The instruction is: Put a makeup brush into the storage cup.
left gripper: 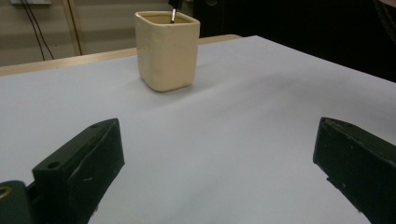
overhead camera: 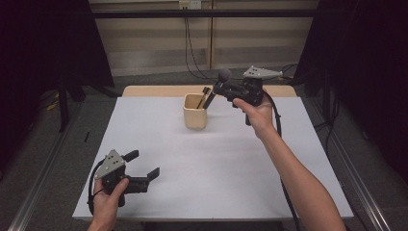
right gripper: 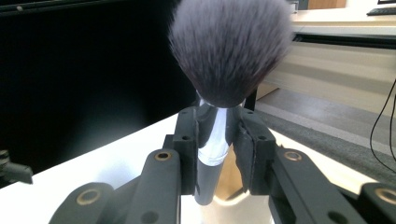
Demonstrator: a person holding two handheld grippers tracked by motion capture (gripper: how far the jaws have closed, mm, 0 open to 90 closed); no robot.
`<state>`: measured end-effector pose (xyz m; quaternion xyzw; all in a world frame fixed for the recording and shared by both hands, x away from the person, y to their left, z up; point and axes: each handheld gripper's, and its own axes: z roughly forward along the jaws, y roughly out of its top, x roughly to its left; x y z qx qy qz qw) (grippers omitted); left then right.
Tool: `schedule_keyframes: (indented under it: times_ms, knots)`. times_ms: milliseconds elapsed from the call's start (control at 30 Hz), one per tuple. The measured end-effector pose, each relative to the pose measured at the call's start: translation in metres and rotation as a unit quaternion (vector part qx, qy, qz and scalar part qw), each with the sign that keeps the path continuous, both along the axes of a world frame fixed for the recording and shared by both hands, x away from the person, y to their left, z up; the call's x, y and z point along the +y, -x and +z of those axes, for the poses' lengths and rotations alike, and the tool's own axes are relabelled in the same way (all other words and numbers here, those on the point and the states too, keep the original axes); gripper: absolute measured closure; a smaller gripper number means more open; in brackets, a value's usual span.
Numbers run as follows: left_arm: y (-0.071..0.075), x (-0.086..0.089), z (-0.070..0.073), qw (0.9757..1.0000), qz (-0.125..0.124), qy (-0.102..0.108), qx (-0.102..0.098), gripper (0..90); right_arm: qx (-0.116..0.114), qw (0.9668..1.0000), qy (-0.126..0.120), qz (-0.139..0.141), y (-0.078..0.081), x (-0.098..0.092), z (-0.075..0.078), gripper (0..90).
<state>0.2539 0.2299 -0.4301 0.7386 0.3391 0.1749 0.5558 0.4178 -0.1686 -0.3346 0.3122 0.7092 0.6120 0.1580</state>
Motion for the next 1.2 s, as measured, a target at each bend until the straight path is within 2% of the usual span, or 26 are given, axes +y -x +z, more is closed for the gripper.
schedule_keyframes:
  times_ms: [233, 500, 633, 700, 767, 900, 1200]
  knots:
    - [0.000, 0.000, 0.000, 1.0000, -0.002, -0.009, -0.002, 1.7, -0.005, 1.0000, 0.002, 0.001, -0.010, 0.011, 0.006, 71.8]
    - [0.000, 0.000, 0.000, 1.0000, -0.003, -0.008, -0.005, 1.9, -0.005, 0.9999, -0.001, -0.010, -0.019, 0.020, 0.002, 71.8]
    - [0.000, 0.000, 0.000, 0.9999, -0.004, -0.009, -0.004, 1.9, -0.009, 0.9997, 0.006, -0.021, -0.025, 0.023, 0.002, 71.8]
    - [0.000, 0.000, 0.000, 0.9999, -0.004, -0.009, -0.004, 1.9, -0.005, 0.9996, 0.007, -0.025, -0.029, 0.023, 0.001, 71.8]
    - [0.000, 0.001, 0.000, 1.0000, -0.001, -0.001, -0.001, 1.9, -0.001, 0.9995, 0.009, -0.030, -0.031, 0.023, 0.000, 71.8]
    - [-0.001, 0.002, -0.001, 1.0000, 0.002, -0.002, -0.003, 2.1, 0.003, 0.9993, 0.006, -0.037, -0.034, 0.023, -0.004, 71.8]
    - [0.000, 0.001, 0.000, 1.0000, 0.000, -0.005, -0.002, 2.1, 0.011, 0.9993, 0.013, -0.032, -0.036, 0.026, -0.011, 71.8]
